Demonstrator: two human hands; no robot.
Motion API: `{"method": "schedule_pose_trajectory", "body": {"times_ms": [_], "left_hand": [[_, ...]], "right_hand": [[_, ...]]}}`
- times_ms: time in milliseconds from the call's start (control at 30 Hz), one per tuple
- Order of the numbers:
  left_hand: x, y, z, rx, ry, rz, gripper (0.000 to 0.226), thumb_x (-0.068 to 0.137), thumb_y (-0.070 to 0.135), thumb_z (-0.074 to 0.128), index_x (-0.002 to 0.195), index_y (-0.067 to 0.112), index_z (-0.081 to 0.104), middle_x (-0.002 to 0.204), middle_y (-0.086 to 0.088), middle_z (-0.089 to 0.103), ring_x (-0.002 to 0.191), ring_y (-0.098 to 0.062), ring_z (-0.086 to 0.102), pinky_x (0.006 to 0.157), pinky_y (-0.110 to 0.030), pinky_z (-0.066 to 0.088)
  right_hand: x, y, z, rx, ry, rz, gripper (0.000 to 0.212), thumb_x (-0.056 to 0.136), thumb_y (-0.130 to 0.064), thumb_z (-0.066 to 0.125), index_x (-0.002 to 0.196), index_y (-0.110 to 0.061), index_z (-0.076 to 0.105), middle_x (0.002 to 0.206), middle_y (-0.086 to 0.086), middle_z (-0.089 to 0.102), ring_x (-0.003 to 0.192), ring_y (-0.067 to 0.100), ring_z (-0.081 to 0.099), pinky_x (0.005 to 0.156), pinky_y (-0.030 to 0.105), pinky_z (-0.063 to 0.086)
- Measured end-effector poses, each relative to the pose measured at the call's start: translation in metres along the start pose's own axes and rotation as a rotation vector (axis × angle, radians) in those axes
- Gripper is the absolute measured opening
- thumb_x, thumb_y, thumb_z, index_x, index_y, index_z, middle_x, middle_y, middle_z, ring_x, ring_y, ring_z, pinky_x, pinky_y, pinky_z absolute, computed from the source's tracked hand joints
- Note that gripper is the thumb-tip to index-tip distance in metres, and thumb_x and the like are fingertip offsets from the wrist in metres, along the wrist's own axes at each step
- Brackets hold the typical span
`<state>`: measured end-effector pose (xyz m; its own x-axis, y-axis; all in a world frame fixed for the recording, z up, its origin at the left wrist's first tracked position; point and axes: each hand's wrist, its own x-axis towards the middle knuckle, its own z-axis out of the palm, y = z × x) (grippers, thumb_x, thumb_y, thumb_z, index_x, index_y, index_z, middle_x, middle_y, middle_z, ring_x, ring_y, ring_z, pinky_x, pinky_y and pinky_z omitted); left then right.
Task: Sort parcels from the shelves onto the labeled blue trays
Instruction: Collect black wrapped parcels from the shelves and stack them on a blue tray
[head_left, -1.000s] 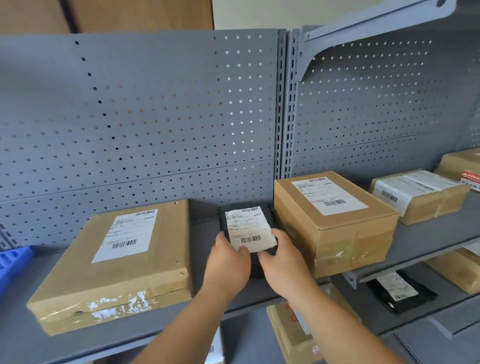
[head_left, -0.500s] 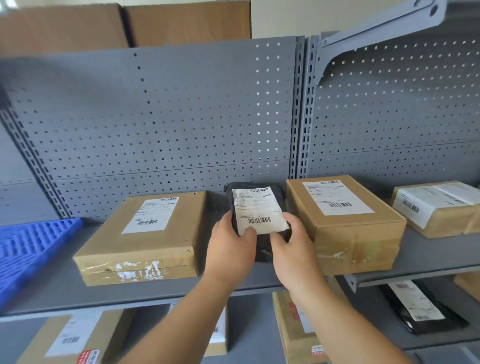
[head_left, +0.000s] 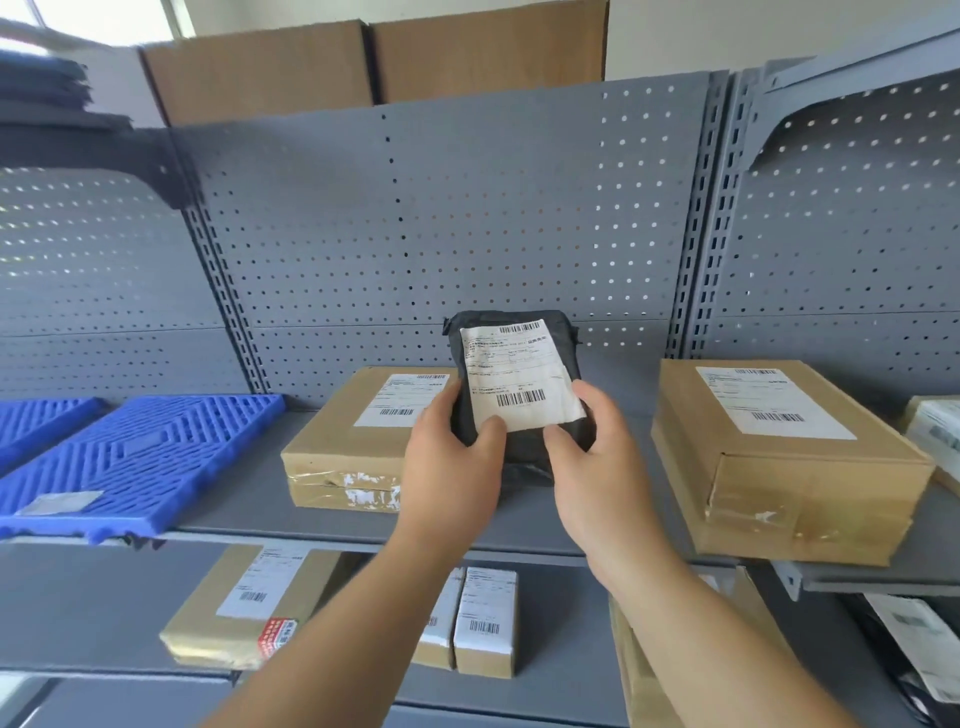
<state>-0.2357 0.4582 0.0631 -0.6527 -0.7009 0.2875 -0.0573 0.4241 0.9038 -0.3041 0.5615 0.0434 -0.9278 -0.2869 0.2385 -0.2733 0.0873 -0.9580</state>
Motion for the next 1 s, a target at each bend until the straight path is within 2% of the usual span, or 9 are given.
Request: {"method": "schedule_pose_trajectory", "body": {"times_ms": [133, 200, 300, 367, 433, 533, 700, 833, 1000], "left_hand": [[-0.001, -0.006, -0.051, -0.008, 0.058, -0.002, 0.039, 0.094, 0.011, 0.057, 0.093, 0.05, 0.054, 0.087, 0.049, 0.062, 0.091, 0.021, 0.058, 0.072, 0.0, 0.043], [0.0, -0.016, -0.08, -0.003, 0.118, -0.007, 0.037, 0.093, 0.012, 0.058, 0.094, 0.049, 0.056, 0.09, 0.045, 0.064, 0.094, 0.021, 0.058, 0.075, -0.003, 0.043], [0.0, -0.035, -0.131, -0.015, 0.187, -0.038, 0.031, 0.092, 0.018, 0.058, 0.114, 0.039, 0.06, 0.108, 0.028, 0.068, 0.105, 0.007, 0.062, 0.092, -0.022, 0.051], [-0.002, -0.049, -0.168, -0.021, 0.215, -0.058, 0.031, 0.093, 0.018, 0.058, 0.116, 0.038, 0.062, 0.108, 0.026, 0.07, 0.103, 0.008, 0.063, 0.09, -0.022, 0.052], [-0.004, -0.062, -0.207, -0.023, 0.253, -0.078, 0.03, 0.093, 0.018, 0.058, 0.11, 0.043, 0.061, 0.105, 0.027, 0.069, 0.1, 0.009, 0.064, 0.088, -0.022, 0.052], [-0.007, -0.085, -0.269, -0.022, 0.302, -0.116, 0.031, 0.094, 0.02, 0.059, 0.112, 0.045, 0.058, 0.106, 0.027, 0.069, 0.102, 0.002, 0.065, 0.09, -0.027, 0.054], [-0.015, -0.122, -0.367, -0.01, 0.373, -0.131, 0.031, 0.094, 0.019, 0.059, 0.106, 0.047, 0.058, 0.098, 0.032, 0.066, 0.096, 0.011, 0.062, 0.073, -0.012, 0.046], [-0.017, -0.155, -0.427, 0.011, 0.432, -0.159, 0.033, 0.093, 0.018, 0.06, 0.092, 0.051, 0.054, 0.096, 0.033, 0.063, 0.097, 0.012, 0.061, 0.074, -0.012, 0.045], [-0.002, -0.185, -0.468, 0.012, 0.453, -0.212, 0.034, 0.093, 0.019, 0.06, 0.091, 0.052, 0.056, 0.093, 0.035, 0.067, 0.088, 0.015, 0.062, 0.07, -0.012, 0.046]], "right_hand": [[-0.013, -0.017, 0.047, 0.013, -0.054, -0.045, 0.046, 0.098, -0.015, 0.055, 0.142, -0.03, 0.049, 0.133, -0.017, 0.057, 0.116, 0.004, 0.054, 0.092, 0.022, 0.042], [-0.022, -0.026, 0.075, 0.009, -0.096, -0.066, 0.047, 0.098, -0.017, 0.055, 0.143, -0.031, 0.048, 0.134, -0.018, 0.055, 0.111, -0.003, 0.053, 0.093, 0.022, 0.042], [-0.04, -0.041, 0.121, 0.004, -0.175, -0.091, 0.046, 0.099, -0.017, 0.054, 0.143, -0.03, 0.047, 0.119, -0.025, 0.053, 0.091, -0.024, 0.05, 0.074, 0.006, 0.04], [-0.054, -0.052, 0.155, 0.011, -0.221, -0.11, 0.045, 0.1, -0.016, 0.054, 0.142, -0.03, 0.047, 0.117, -0.024, 0.055, 0.095, -0.017, 0.054, 0.07, 0.005, 0.041], [-0.073, -0.064, 0.191, 0.019, -0.259, -0.121, 0.047, 0.1, -0.017, 0.054, 0.144, -0.03, 0.046, 0.128, -0.02, 0.055, 0.109, -0.002, 0.052, 0.084, 0.013, 0.038], [-0.102, -0.08, 0.248, 0.024, -0.32, -0.14, 0.047, 0.1, -0.021, 0.054, 0.146, -0.03, 0.045, 0.133, -0.021, 0.051, 0.113, 0.0, 0.05, 0.094, 0.021, 0.042], [-0.15, -0.102, 0.341, 0.015, -0.392, -0.152, 0.049, 0.099, -0.023, 0.055, 0.147, -0.03, 0.045, 0.141, -0.015, 0.053, 0.12, 0.004, 0.051, 0.098, 0.024, 0.041], [-0.179, -0.108, 0.402, 0.013, -0.464, -0.147, 0.048, 0.1, -0.024, 0.055, 0.146, -0.03, 0.045, 0.136, -0.019, 0.051, 0.106, -0.004, 0.046, 0.08, 0.006, 0.038], [-0.185, -0.11, 0.454, -0.02, -0.517, -0.139, 0.046, 0.099, -0.024, 0.056, 0.144, -0.031, 0.047, 0.132, -0.02, 0.055, 0.095, -0.019, 0.051, 0.07, 0.003, 0.04]]}}
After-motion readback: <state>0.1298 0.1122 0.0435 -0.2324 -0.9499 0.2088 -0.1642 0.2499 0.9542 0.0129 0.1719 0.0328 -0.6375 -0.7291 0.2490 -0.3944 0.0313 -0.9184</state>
